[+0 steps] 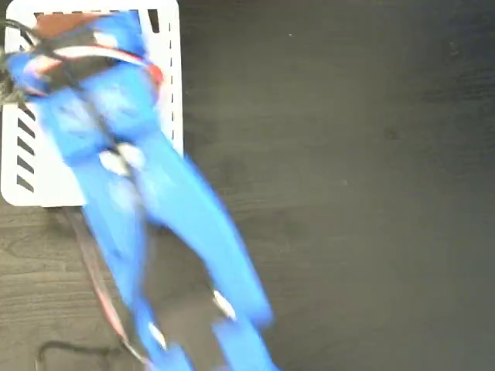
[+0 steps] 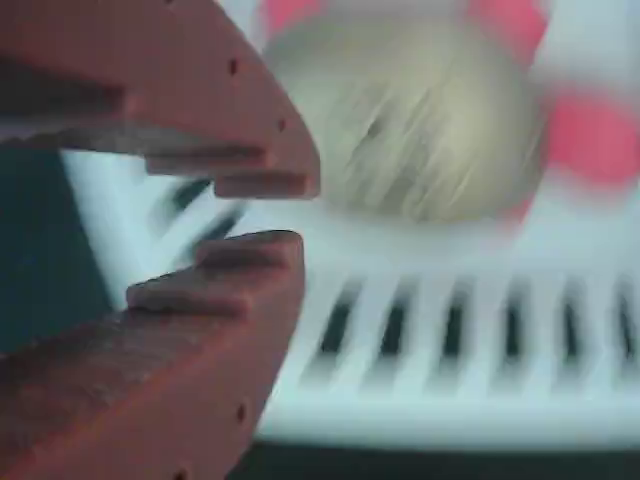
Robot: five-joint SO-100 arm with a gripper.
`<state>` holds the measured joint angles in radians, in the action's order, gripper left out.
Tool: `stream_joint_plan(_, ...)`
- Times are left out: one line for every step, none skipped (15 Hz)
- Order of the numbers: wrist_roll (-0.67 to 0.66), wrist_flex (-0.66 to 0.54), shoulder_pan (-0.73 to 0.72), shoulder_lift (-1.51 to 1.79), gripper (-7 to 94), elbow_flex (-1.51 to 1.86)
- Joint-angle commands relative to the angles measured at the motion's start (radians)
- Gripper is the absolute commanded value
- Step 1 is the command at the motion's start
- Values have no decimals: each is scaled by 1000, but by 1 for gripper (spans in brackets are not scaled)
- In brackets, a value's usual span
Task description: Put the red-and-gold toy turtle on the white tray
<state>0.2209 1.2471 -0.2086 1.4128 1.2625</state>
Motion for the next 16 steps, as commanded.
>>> stream_joint_plan(-89,-158,64,397,0,193)
stream_joint_plan(-135,-212,94,514,0,313)
stream_joint_plan(-172,-253,120,637,0,453)
stream_joint_plan(-207,-305,146,753,0,603)
stream_joint_plan(-233,-360,169,868,0,765)
stream_joint_plan(-262,-408,179,992,0,943)
stream_joint_plan(-285,-439,190,1123,0,1118)
stream_joint_plan(-290,-426,196,1244,0,1250)
stream_joint_plan(-290,-370,198,1361,0,1347)
stream_joint_plan(-276,-278,196,1485,0,1422)
stream_joint_plan(-258,-184,193,1624,0,1496)
stream_joint_plan(-265,-100,202,1832,0,1578)
stream_joint_plan(-249,-71,221,1838,0,1594)
stream_joint_plan(-247,-32,224,1838,0,1609)
stream_joint_plan(-245,8,213,1838,0,1624)
stream_joint_plan(-241,15,215,1838,0,1652)
